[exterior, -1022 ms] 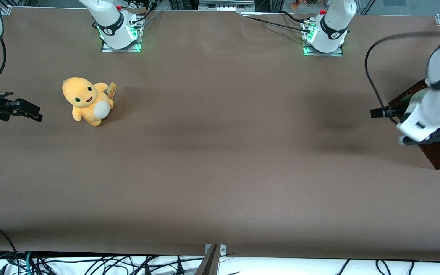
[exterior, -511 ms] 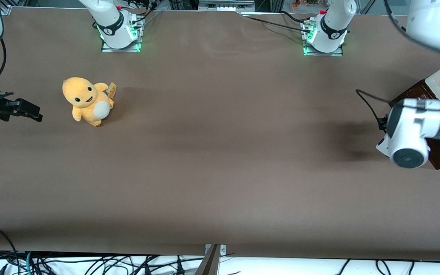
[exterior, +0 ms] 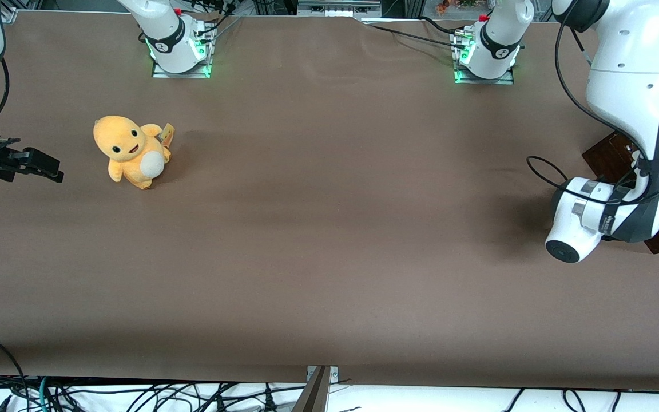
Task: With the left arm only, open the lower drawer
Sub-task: 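Close the left gripper around the white bar handle of the lower drawer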
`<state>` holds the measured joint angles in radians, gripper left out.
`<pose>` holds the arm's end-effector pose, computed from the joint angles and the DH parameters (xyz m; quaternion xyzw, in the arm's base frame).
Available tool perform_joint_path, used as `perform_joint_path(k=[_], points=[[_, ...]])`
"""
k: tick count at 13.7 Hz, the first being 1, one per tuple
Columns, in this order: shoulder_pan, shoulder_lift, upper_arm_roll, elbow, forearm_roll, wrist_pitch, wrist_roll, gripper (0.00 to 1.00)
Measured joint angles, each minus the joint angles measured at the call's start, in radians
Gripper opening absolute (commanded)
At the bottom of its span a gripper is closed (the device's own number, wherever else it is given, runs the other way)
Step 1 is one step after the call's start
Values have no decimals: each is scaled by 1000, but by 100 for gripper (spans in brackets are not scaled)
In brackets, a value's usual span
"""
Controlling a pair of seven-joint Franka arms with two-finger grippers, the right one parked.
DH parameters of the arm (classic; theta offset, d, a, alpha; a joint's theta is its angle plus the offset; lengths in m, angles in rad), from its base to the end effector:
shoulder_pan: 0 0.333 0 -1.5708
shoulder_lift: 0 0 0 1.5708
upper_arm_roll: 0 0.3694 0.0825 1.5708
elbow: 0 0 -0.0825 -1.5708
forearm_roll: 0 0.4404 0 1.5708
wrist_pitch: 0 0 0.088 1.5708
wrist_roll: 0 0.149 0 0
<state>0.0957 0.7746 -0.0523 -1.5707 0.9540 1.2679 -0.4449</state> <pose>0.6412 0.1699 0.1885 -0.7752 -0.0801 0.3619 0.5115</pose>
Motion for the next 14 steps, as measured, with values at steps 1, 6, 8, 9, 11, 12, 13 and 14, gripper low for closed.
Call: perform_joint_path(k=[1, 6, 8, 9, 11, 12, 13, 14], points=[[13, 13, 1, 0, 35, -2, -10, 100], [70, 45, 1, 1, 131, -1, -20, 51], [68, 52, -3, 2, 134, -1, -21, 31], [66, 58, -4, 3, 140, -1, -21, 22], [64, 74, -4, 4, 153, -1, -21, 6], [61, 77, -4, 7, 167, -9, -21, 4], [60, 80, -7, 7, 166, -8, -22, 2], [60, 84, -6, 8, 166, -9, -39, 2]])
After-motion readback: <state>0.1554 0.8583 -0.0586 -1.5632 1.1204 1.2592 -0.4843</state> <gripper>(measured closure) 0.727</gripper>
